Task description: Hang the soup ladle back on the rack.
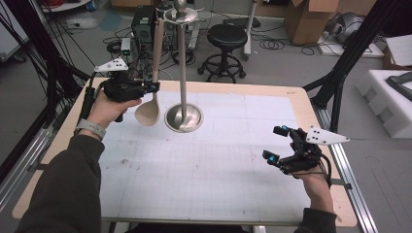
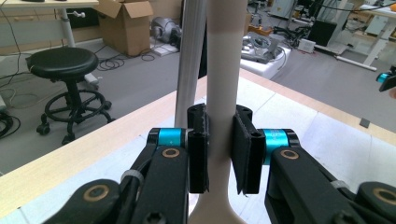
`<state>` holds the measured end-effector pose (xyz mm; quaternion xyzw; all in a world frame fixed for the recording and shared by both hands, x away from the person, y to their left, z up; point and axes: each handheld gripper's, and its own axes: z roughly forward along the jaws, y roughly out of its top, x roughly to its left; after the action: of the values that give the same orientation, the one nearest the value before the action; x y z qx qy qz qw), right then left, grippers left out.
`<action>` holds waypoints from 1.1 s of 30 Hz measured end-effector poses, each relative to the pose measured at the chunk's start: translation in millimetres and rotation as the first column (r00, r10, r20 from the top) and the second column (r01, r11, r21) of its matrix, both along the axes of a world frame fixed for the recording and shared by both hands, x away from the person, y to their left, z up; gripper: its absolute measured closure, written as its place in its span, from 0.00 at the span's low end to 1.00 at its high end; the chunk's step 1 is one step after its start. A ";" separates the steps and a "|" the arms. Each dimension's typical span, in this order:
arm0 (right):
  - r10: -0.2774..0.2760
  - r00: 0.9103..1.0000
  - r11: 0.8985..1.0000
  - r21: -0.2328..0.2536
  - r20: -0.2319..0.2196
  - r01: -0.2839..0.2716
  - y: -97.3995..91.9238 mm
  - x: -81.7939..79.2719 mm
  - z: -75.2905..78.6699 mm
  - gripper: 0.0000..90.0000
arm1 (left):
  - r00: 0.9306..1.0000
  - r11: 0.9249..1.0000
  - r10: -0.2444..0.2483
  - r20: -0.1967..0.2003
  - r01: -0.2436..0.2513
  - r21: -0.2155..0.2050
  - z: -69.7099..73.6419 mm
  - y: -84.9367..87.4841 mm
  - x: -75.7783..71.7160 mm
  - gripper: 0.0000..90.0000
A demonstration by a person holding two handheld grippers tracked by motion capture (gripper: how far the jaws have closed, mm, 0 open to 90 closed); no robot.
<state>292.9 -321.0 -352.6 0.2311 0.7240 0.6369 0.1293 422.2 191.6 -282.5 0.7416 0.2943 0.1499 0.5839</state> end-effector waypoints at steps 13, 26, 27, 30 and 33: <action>-0.002 1.000 1.000 0.006 0.005 0.002 -1.7 -1.0 -0.2 0.01 | 0.999 1.000 0.029 0.034 -0.029 0.000 -4.7 -10.6 6.5 0.80; -0.005 1.000 1.000 0.008 0.010 0.004 -1.7 -3.4 1.6 0.01 | 0.989 0.998 -0.005 0.151 -0.003 0.056 6.4 -3.4 -17.3 0.28; -0.004 1.000 1.000 0.007 0.013 0.004 -1.5 -3.2 1.7 0.01 | 0.989 0.999 -0.006 0.149 0.000 0.043 5.9 -3.3 -20.2 0.20; -0.006 1.000 1.000 0.002 0.009 0.006 -1.2 -2.7 0.9 0.01 | 0.992 0.999 -0.003 0.129 -0.004 0.050 3.3 -3.3 -26.0 0.06; 0.000 1.000 1.000 0.000 0.006 0.000 -0.3 -2.4 0.6 0.01 | 0.996 1.000 -0.024 0.087 0.022 0.018 -1.7 -0.4 -32.9 0.03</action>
<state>290.5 -321.3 -352.0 0.2294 0.7237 0.6374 0.1317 389.3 191.2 -284.2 0.7426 0.2588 0.1777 0.5916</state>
